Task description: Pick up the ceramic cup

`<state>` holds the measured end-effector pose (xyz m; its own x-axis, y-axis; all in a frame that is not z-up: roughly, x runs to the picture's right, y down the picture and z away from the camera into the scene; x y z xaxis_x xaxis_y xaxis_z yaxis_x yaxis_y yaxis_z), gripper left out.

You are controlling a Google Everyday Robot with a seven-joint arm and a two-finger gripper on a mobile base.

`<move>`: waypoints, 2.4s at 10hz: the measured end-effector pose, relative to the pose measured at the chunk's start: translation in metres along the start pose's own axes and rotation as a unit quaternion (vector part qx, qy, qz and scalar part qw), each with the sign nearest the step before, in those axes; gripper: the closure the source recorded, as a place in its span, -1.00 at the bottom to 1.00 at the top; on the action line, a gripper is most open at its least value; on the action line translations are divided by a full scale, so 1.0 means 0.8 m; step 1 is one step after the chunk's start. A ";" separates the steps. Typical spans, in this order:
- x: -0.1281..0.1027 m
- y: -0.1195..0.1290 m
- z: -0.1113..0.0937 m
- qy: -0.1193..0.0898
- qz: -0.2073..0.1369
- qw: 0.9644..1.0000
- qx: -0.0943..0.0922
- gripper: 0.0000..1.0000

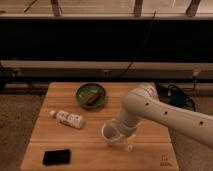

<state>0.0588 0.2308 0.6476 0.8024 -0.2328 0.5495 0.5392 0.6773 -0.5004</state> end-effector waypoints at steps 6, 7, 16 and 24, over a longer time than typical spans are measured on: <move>0.014 0.010 0.026 0.026 -0.027 0.999 0.029 -0.60; 0.019 0.009 0.033 0.028 -0.028 0.999 0.028 -0.60; 0.039 0.018 0.089 0.041 -0.032 0.999 -0.006 -0.59; 0.043 0.012 0.086 0.044 -0.038 0.998 -0.004 0.65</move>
<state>0.0737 0.2777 0.7078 0.7779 -0.3447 0.5254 0.6017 0.6497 -0.4646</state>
